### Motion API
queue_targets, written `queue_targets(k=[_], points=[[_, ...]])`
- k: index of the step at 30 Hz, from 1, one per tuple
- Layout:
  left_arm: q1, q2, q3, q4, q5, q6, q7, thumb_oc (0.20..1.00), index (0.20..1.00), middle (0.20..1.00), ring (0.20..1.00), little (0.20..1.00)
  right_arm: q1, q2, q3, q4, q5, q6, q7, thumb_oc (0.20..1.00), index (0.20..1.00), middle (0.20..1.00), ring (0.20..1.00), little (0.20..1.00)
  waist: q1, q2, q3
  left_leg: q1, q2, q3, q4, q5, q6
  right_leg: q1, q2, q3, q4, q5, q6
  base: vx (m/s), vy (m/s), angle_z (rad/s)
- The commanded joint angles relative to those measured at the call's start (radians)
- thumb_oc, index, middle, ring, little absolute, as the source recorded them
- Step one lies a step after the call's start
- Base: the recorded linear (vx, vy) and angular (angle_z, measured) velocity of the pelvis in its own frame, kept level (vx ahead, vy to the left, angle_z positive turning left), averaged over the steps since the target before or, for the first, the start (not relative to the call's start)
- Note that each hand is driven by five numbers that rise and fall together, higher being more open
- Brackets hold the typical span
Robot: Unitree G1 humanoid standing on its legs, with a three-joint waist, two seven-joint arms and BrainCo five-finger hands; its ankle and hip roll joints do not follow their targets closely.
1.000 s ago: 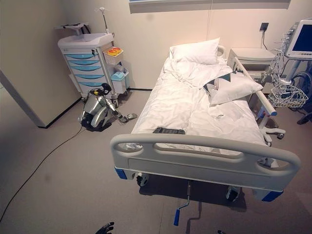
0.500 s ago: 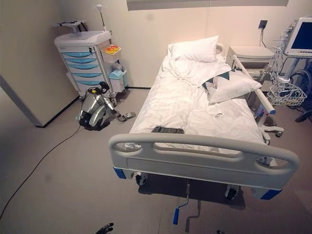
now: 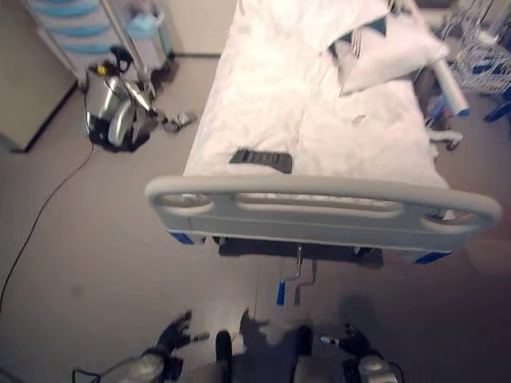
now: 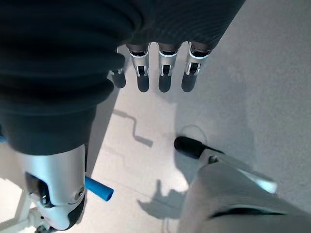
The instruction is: Raise the hospital bed
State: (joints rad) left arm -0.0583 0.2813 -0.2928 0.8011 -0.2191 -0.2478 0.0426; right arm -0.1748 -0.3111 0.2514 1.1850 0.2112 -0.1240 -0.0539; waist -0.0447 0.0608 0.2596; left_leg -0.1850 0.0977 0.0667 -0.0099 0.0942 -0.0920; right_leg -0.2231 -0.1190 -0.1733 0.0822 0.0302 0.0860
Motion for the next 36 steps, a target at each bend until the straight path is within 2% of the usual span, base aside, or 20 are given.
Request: queue_targets(k=[1, 3, 6, 9, 17, 27, 36], points=[[-0.094, 0.110, -0.024, -0.256, -0.110, -0.067, -0.045, 1.000, 1.000, 1.000, 1.000, 1.000, -0.127, -0.021, 0.019, -0.035, 0.069, -0.024, -0.034, 1.000, 1.000, 1.000, 1.000, 1.000, 0.000, -0.017, 0.072, -0.084, -0.073, -0.023, 0.090, -0.053, 0.033, -0.118, -0.040, 0.017, 0.076, 0.010, 0.074, -0.18, -0.044, 0.13], [-0.120, 0.138, -0.044, -0.316, -0.130, -0.068, -0.058, 1.000, 1.000, 1.000, 1.000, 1.000, -0.155, -0.026, 0.026, -0.040, 0.080, -0.027, -0.037, 1.000, 1.000, 1.000, 1.000, 1.000, -0.004, -0.009, 0.089, -0.119, -0.077, -0.028, 0.096, -0.043, 0.029, -0.145, -0.040, 0.017, 0.077, 0.016, 0.071, -0.14, -0.031, 0.14], [-0.211, 0.214, -0.089, -0.507, -0.141, -0.067, -0.071, 1.000, 1.000, 1.000, 1.000, 1.000, -0.245, -0.037, 0.061, -0.070, 0.092, -0.029, -0.041, 1.000, 1.000, 1.000, 1.000, 1.000, -0.010, 0.022, 0.136, -0.212, -0.073, -0.041, 0.104, -0.016, 0.023, -0.242, -0.037, 0.017, 0.095, 0.026, 0.060, -0.14, -0.035, 0.14], [-0.242, 0.250, -0.101, -0.642, -0.163, -0.072, -0.071, 1.000, 1.000, 1.000, 1.000, 1.000, -0.305, -0.032, 0.053, -0.081, 0.164, -0.039, -0.043, 1.000, 1.000, 1.000, 1.000, 1.000, -0.007, 0.036, 0.175, -0.285, -0.072, -0.051, 0.125, -0.006, 0.021, -0.315, -0.032, 0.024, 0.116, 0.034, 0.054, -0.10, -0.026, 0.04], [-0.303, 0.334, -0.125, -0.906, -0.214, -0.079, -0.077, 1.000, 1.000, 1.000, 1.000, 1.000, -0.448, -0.033, 0.134, -0.154, 0.220, -0.043, -0.038, 1.000, 1.000, 1.000, 1.000, 1.000, -0.009, 0.045, 0.260, -0.446, -0.071, -0.058, 0.202, -0.009, 0.017, -0.470, -0.031, 0.046, 0.181, 0.035, 0.046, -0.07, -0.020, 0.03], [-0.364, 0.398, -0.096, -1.108, -0.241, -0.099, -0.030, 1.000, 1.000, 1.000, 1.000, 1.000, -0.573, -0.030, 0.180, -0.214, 0.330, -0.043, -0.026, 1.000, 1.000, 1.000, 1.000, 1.000, -0.007, 0.041, 0.260, -0.661, -0.076, -0.053, 0.324, -0.044, 0.016, -0.653, -0.032, 0.065, 0.248, 0.033, 0.036, 0.00, 0.005, 0.03], [-0.374, 0.423, -0.078, -1.204, -0.247, -0.107, -0.014, 1.000, 1.000, 1.000, 1.000, 1.000, -0.634, -0.027, 0.171, -0.280, 0.515, -0.058, 0.009, 1.000, 1.000, 1.000, 1.000, 1.000, 0.005, 0.036, 0.260, -0.747, -0.080, -0.051, 0.348, -0.057, 0.018, -0.730, -0.037, 0.068, 0.253, 0.036, 0.038, 0.01, 0.008, 0.02]])
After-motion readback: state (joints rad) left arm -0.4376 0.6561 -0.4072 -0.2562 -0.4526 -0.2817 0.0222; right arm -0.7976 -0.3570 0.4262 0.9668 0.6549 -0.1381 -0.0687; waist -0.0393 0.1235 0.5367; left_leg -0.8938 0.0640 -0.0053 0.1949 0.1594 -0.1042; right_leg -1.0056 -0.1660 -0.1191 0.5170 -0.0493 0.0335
